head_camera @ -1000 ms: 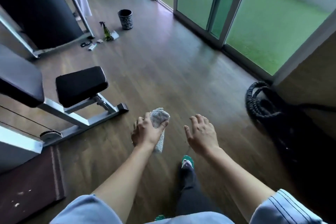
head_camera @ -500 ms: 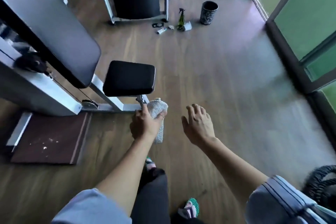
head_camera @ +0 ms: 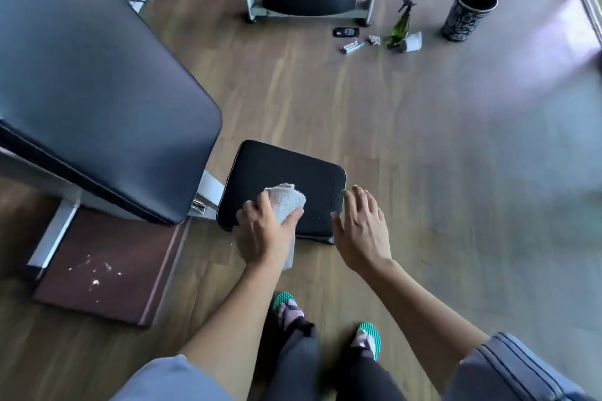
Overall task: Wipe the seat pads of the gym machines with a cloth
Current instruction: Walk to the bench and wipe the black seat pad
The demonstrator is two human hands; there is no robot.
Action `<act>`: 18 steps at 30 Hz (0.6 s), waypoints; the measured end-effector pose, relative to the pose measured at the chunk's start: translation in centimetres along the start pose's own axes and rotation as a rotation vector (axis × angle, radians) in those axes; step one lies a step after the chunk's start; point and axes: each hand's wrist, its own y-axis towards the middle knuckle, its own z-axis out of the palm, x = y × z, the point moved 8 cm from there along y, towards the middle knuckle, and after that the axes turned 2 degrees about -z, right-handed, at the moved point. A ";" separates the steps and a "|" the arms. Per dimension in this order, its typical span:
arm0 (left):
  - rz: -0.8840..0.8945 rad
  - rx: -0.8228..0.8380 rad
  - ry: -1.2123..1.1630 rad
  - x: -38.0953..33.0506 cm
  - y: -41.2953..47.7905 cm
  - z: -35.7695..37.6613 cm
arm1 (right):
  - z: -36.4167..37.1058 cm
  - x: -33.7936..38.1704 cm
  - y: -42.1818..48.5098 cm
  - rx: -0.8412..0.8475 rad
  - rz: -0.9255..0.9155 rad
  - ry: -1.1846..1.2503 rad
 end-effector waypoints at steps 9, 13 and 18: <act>0.028 -0.066 0.169 2.4 10.3 8.1 | 11.1 -0.8 9.5 0.120 -0.024 -0.041; 0.060 -0.082 0.228 4.0 12.4 10.9 | 14.7 -0.6 11.1 0.127 -0.091 -0.073; 0.236 0.000 0.218 4.7 12.9 13.5 | 17.3 -1.5 12.2 0.134 -0.096 -0.095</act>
